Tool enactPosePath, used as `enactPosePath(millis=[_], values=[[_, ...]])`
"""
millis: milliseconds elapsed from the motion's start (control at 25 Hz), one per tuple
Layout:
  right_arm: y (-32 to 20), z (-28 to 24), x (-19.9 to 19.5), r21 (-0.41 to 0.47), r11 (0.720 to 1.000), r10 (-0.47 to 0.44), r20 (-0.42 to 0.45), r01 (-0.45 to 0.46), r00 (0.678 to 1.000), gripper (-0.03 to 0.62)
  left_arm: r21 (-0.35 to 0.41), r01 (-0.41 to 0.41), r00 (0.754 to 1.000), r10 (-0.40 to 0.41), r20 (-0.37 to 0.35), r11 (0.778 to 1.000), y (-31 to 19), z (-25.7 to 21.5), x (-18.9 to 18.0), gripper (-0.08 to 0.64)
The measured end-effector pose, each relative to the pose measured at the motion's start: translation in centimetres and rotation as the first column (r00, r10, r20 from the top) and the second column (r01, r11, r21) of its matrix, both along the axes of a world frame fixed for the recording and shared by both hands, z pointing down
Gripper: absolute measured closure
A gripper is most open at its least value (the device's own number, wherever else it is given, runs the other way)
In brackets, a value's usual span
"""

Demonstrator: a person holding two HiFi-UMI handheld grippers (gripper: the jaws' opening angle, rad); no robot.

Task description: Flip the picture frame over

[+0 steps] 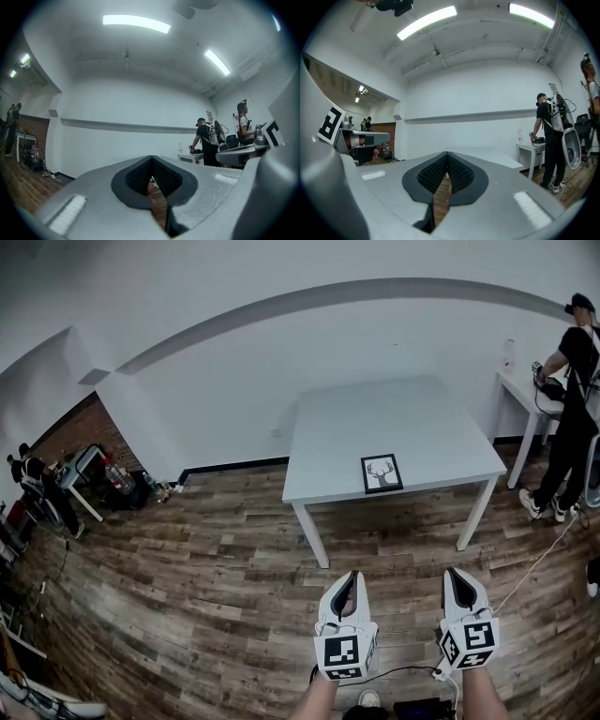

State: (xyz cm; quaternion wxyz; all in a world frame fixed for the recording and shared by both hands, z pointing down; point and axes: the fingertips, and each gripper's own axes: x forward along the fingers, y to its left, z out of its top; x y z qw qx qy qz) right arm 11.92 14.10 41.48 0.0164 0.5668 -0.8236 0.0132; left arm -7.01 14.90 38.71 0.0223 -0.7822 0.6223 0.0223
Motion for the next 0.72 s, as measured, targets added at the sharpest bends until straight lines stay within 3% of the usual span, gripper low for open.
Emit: enactPosePath(millis=[440,720], values=[[-9.1,0.6,-2.1,-0.01,1.0,0.019,-0.003,-0.019,1.0,0.566,-0.019,-0.014,1.0,0.014,0.003,1.0,-9.4,1.1,-2.0,0.56],[-19.6,2.7,-1.5,-0.019,1.0,0.0,0.014,0.0,1.0,0.566,-0.044,0.023,1.0,-0.023,0.019,0.999,-19.2,2.8,-1.8,0.56]])
